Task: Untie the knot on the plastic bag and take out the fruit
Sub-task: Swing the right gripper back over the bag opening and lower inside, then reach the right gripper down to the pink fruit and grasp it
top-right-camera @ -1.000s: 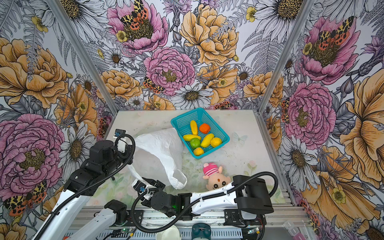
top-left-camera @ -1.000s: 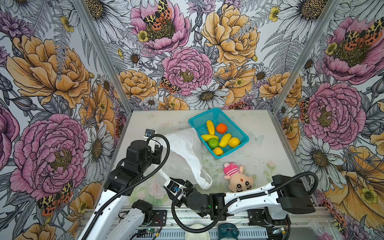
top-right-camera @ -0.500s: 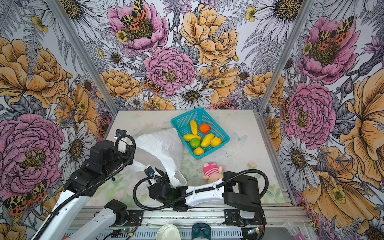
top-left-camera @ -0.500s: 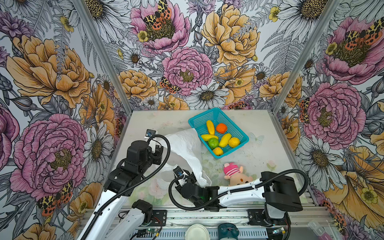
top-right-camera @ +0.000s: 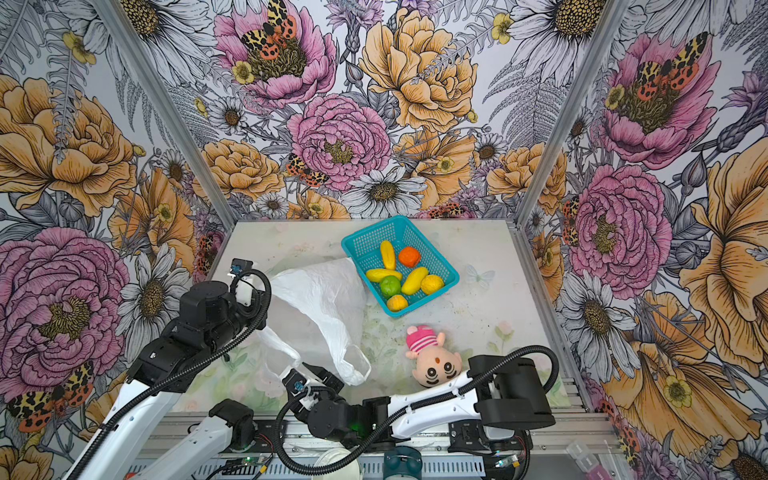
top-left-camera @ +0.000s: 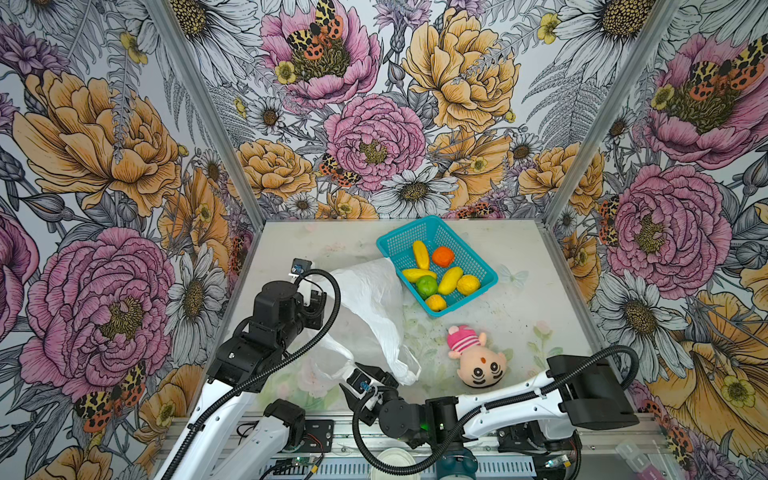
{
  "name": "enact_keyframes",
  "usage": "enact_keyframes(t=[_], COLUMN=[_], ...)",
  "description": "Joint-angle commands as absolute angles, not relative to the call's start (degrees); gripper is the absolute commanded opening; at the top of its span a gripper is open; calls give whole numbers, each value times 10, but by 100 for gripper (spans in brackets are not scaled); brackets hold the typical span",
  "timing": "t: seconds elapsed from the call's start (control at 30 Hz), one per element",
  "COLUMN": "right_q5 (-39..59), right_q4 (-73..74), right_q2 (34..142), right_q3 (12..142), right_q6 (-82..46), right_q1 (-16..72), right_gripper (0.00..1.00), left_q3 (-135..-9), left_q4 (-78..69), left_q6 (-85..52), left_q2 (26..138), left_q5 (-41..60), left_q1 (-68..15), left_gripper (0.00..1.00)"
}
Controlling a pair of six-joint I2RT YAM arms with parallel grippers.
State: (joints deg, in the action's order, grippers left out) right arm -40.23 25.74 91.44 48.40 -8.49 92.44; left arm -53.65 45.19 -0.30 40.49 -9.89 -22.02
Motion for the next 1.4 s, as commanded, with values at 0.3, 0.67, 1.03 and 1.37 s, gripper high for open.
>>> enact_keyframes(t=[0.3, 0.67, 1.03, 1.37], right_q5=[-419, -421, -389, -403], right_q4=[303, 272, 161, 162], right_q2=[953, 1063, 1161, 1122], right_q3=[457, 509, 645, 618], right_q6=[-114, -167, -189, -186], right_q1=[888, 824, 788, 771], right_gripper=[25, 33, 43, 46], left_q3=[-532, -532, -533, -533], left_q4=[455, 455, 454, 454], left_q6=[-12, -12, -10, -10], left_q2=[399, 398, 397, 395], left_q5=[-107, -105, -86, -94], left_q1=[-228, -230, -234, -239], left_gripper=[0, 0, 0, 0])
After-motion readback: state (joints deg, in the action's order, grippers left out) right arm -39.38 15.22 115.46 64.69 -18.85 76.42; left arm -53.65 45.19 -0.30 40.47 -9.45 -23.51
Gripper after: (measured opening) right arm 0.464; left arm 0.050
